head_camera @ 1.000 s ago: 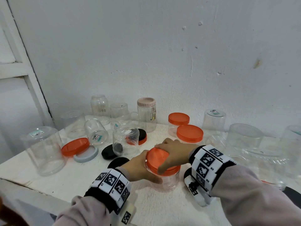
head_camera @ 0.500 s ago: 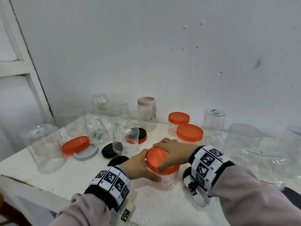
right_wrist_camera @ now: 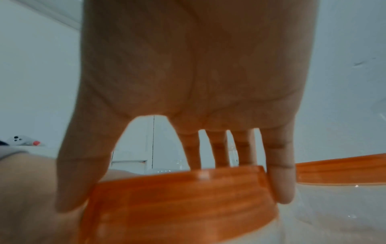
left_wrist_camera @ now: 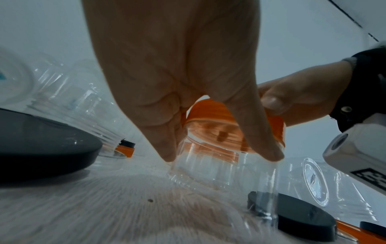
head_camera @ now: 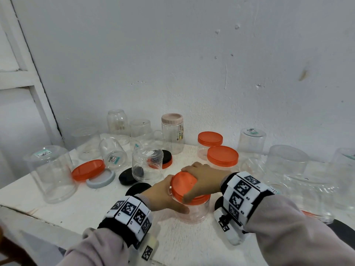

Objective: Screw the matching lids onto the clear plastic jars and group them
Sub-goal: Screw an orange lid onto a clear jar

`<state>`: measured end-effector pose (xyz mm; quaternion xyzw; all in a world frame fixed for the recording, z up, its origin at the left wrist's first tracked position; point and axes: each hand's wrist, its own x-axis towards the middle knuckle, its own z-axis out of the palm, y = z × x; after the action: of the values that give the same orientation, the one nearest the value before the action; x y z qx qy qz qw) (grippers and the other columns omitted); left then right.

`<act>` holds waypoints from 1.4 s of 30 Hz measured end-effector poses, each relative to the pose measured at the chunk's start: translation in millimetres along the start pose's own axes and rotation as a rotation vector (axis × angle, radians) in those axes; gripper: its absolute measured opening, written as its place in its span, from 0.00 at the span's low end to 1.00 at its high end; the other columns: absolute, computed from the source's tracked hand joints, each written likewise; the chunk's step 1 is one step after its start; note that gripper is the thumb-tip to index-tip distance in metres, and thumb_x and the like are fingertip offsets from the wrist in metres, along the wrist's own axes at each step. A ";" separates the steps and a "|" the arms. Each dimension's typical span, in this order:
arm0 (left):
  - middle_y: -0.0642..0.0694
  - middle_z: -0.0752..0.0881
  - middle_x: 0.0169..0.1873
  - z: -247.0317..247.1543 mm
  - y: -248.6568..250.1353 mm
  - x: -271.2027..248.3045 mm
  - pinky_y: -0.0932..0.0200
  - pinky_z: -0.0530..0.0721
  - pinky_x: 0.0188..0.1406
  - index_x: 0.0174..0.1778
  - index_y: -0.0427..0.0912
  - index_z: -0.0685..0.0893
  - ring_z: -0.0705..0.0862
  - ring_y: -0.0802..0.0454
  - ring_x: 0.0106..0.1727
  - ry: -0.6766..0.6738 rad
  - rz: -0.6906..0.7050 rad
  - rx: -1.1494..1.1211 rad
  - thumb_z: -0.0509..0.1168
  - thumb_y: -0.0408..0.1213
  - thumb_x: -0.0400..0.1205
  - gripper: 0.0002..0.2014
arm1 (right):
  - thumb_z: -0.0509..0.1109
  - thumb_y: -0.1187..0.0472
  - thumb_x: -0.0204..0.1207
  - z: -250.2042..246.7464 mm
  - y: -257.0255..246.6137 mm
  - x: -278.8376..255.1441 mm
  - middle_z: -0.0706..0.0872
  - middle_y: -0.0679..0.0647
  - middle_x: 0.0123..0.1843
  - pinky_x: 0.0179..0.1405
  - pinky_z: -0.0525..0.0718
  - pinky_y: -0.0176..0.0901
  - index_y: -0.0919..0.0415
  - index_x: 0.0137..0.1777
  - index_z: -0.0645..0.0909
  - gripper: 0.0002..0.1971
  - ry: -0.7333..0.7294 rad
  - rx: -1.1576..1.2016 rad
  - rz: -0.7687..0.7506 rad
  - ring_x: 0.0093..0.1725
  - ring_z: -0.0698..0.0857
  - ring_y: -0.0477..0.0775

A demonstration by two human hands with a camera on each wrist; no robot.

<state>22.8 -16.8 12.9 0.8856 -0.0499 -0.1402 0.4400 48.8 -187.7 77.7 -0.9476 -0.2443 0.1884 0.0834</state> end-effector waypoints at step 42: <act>0.56 0.80 0.63 -1.4 -0.6 -0.2 0.51 0.79 0.69 0.75 0.53 0.64 0.80 0.56 0.65 -0.029 0.029 -0.034 0.85 0.47 0.55 0.53 | 0.77 0.35 0.63 1.6 7.1 1.6 0.61 0.49 0.78 0.73 0.69 0.63 0.47 0.83 0.53 0.53 0.008 -0.014 -0.017 0.76 0.61 0.55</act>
<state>23.0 -15.3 13.2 0.8751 -0.0667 -0.1472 0.4562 52.5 -192.9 74.0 -0.9467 -0.2535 0.1824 0.0794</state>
